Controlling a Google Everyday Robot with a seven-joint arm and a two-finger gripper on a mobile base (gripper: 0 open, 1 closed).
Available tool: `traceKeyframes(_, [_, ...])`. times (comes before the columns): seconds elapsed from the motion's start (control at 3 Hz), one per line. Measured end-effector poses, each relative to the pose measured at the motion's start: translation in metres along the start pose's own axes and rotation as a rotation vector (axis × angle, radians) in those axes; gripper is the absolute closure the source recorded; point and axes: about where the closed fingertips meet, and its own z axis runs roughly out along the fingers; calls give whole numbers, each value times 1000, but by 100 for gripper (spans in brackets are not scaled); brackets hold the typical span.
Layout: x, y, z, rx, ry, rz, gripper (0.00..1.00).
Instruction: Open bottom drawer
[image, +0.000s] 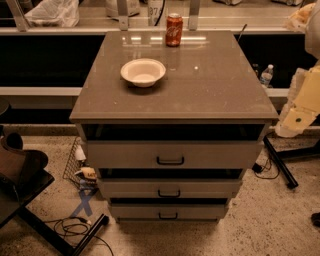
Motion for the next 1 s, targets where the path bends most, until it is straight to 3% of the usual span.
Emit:
traceKeyframes(0.67, [-2,8,7,15,-2,-7,0])
traceKeyframes(1.0, [3,28,31,26,-26,-2,0])
